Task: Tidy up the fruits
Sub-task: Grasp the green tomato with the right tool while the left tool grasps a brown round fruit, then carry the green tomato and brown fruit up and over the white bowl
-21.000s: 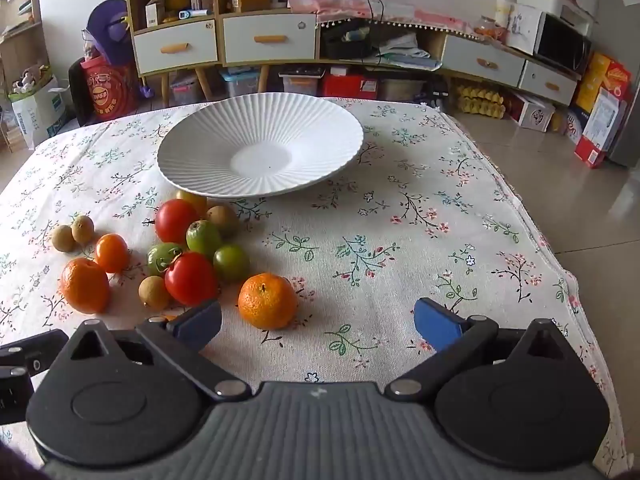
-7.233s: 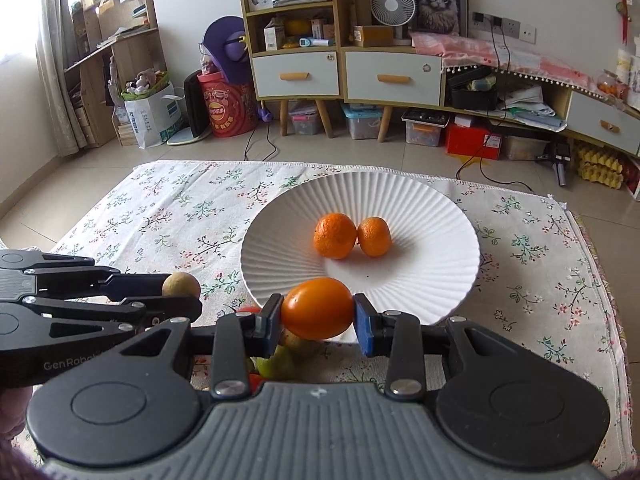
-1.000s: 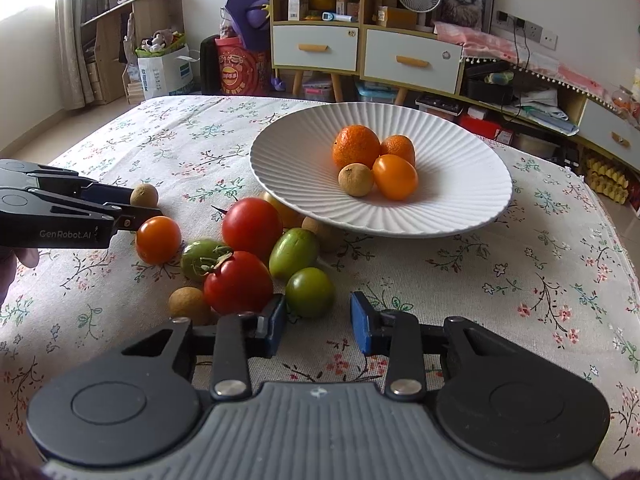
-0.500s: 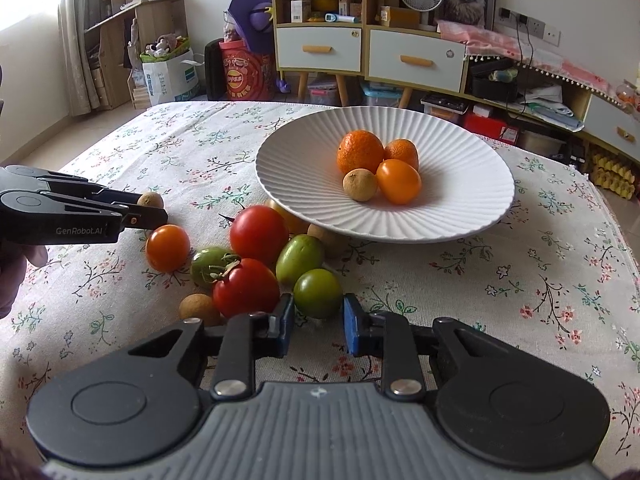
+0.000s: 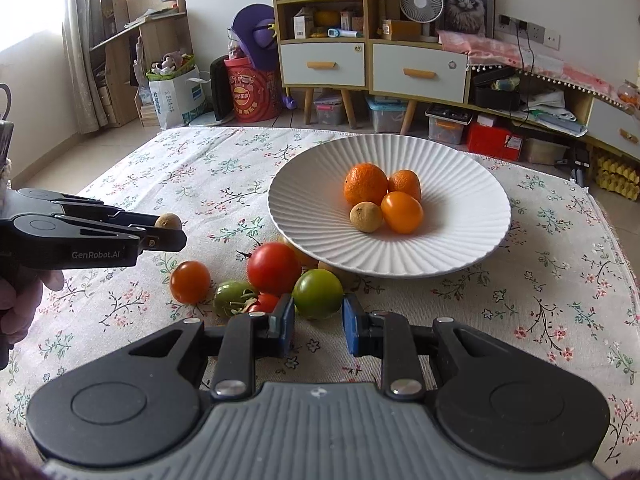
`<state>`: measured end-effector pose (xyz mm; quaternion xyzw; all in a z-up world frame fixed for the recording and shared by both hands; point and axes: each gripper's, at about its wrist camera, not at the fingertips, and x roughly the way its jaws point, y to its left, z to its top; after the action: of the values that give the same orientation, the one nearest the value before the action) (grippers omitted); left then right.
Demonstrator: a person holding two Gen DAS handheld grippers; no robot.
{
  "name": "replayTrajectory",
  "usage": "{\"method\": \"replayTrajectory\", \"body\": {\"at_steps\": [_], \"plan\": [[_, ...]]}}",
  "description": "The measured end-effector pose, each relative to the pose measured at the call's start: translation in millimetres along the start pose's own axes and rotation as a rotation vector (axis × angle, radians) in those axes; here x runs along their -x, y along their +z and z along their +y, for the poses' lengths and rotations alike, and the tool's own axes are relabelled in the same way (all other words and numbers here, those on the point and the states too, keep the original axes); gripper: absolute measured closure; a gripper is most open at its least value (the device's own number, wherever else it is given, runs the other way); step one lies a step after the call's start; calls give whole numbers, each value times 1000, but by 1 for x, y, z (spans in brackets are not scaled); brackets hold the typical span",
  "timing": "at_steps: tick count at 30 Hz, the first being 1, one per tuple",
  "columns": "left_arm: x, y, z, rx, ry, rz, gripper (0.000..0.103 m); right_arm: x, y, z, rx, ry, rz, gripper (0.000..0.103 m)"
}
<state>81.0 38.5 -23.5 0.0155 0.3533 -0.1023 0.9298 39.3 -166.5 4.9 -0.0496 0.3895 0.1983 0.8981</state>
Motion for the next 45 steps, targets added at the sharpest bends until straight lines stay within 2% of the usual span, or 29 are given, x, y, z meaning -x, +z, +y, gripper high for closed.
{"method": "replayTrajectory", "body": {"at_steps": [5, 18, 26, 37, 45], "plan": [[4, 10, -10, 3, -27, -7, 78, 5, 12, -2, -11, 3, -28, 80], [-1, 28, -46, -17, -91, -16, 78, -4, 39, -29, -74, -56, -51, 80], [-11, 33, -61, -37, -112, -19, 78, -18, 43, -43, -74, -58, -23, 80], [-37, 43, -80, -68, -203, -4, 78, -31, 42, -62, -108, -57, 30, 80], [-59, 45, -86, -75, -212, 22, 78, -35, 39, -68, -118, -68, 49, 80]]}}
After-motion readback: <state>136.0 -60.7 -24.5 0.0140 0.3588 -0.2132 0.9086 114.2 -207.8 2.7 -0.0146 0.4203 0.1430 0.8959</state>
